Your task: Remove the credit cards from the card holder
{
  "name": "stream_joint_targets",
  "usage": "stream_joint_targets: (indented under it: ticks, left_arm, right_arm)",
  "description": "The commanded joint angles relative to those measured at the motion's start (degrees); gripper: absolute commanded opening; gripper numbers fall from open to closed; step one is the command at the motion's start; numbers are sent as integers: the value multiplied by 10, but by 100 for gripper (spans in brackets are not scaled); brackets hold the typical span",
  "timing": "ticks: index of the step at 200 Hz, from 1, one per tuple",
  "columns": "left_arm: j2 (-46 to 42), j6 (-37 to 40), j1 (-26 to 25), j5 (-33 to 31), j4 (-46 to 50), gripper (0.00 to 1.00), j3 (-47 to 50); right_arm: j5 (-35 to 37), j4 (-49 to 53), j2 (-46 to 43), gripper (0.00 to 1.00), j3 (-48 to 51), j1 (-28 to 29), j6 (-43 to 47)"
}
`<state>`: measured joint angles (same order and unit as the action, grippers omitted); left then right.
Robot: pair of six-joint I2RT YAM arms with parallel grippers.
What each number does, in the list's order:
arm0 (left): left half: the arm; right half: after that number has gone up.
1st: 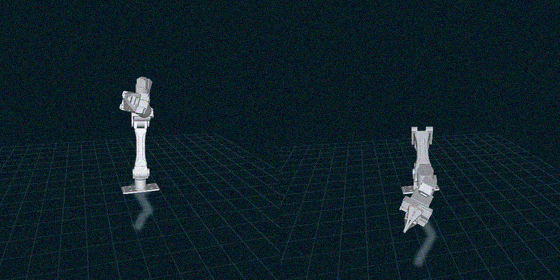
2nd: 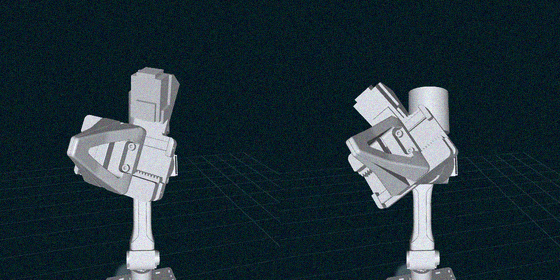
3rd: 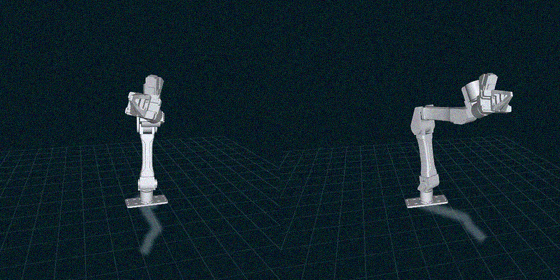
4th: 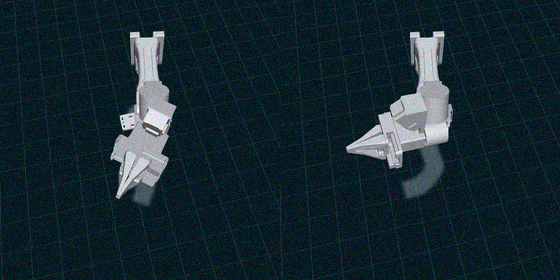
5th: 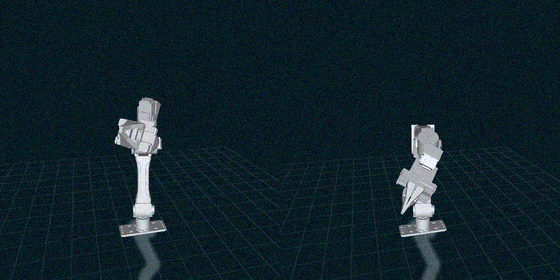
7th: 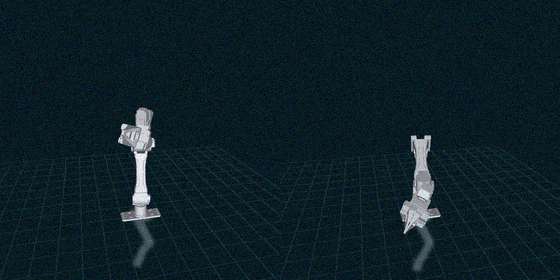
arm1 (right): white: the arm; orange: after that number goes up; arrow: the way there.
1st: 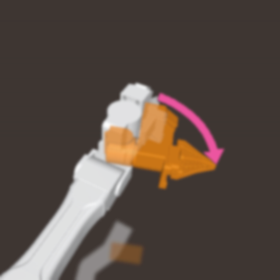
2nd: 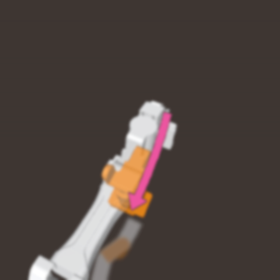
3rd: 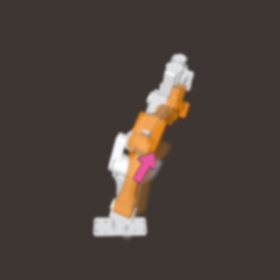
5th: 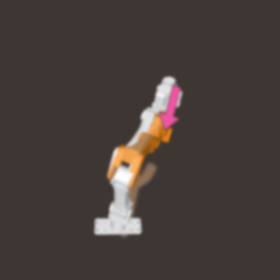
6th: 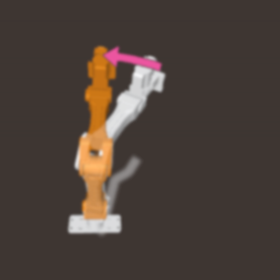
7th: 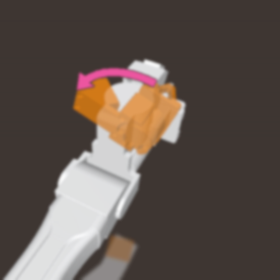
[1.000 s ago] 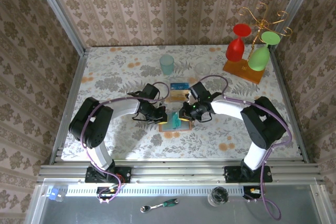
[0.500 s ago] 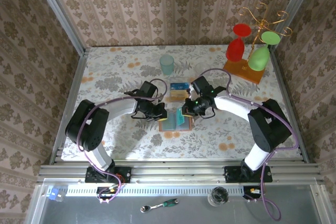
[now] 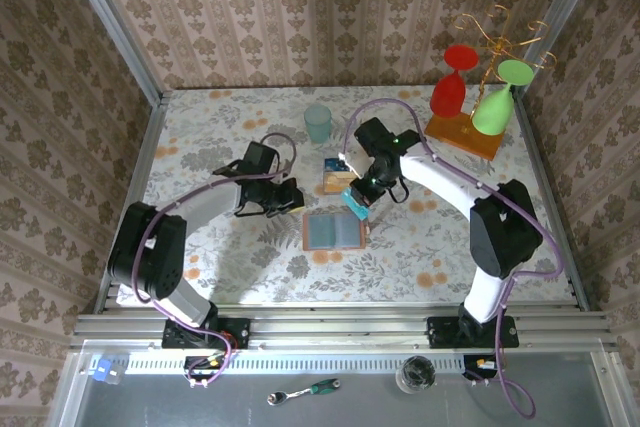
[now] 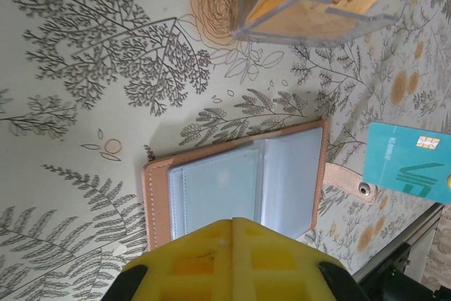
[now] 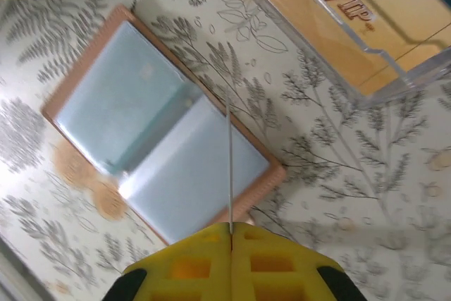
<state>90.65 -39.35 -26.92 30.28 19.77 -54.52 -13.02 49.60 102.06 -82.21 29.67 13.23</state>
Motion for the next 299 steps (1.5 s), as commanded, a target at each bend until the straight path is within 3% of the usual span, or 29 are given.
stream_joint_targets:
  ticks: [1,61,164,299]
  left_arm:
    - [-22,8,4,-2,21,0,-12]
    - [-31,8,37,-2,29,0,-10]
    - [-15,-17,47,-6,2,1,-4]
    - [3,-25,57,-3,-7,1,-7]
  right_arm:
    - [56,57,16,0,-44,3,153]
    - [125,130,109,0,-195,5,261]
    - [149,181,242,0,-429,-5,327]
    - [187,164,336,1,-540,-11,377]
